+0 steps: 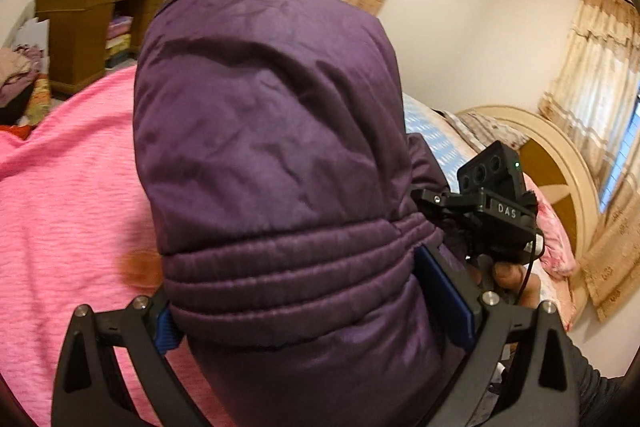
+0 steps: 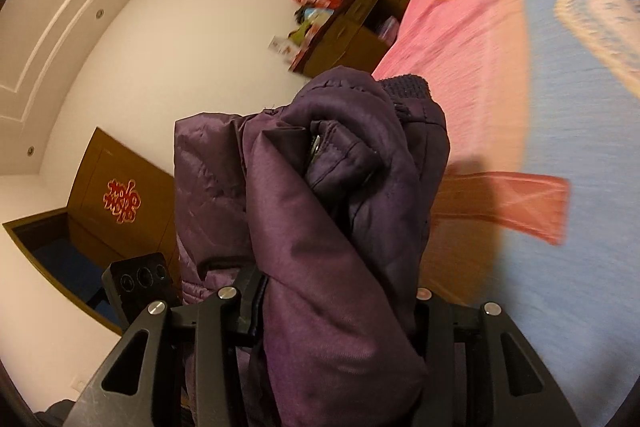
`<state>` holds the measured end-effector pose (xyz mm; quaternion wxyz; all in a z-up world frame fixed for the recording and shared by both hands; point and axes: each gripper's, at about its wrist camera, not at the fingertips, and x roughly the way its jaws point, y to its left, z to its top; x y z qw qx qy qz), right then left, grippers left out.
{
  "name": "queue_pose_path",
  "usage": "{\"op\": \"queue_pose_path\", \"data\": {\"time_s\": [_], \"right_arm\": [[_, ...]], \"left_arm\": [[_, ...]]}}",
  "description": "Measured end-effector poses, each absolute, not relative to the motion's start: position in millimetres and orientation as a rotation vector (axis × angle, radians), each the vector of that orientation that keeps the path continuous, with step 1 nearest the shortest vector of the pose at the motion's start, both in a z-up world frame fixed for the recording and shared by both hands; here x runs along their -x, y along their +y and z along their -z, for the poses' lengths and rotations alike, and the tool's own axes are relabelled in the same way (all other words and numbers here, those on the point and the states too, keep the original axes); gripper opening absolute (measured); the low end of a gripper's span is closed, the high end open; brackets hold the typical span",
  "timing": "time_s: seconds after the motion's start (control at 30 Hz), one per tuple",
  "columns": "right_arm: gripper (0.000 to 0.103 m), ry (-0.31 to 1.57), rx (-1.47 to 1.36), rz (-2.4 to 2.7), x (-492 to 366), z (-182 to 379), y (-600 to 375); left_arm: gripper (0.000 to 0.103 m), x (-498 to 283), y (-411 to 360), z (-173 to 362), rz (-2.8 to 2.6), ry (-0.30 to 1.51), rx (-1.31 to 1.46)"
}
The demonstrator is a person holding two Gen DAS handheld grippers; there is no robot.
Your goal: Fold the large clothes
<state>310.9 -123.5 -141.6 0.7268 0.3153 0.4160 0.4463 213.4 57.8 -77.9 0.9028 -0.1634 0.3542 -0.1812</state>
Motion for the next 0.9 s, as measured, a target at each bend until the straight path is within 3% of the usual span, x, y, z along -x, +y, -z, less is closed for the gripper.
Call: {"op": "queue_pose_path", "data": {"time_s": [0.27, 0.9], "right_arm": [[0.045, 0.996, -0.607, -1.007, -331.2, 147.0, -57.6], [0.045, 1.033, -0.537, -0.972, -335.3, 151.2, -32.2]], "left_arm": [[0.102, -228.4, 91.6, 103.0, 0.305, 0.776, 0.417], [0.103, -256.5, 112.1, 157.0, 0.298, 0.87, 0.532]]}}
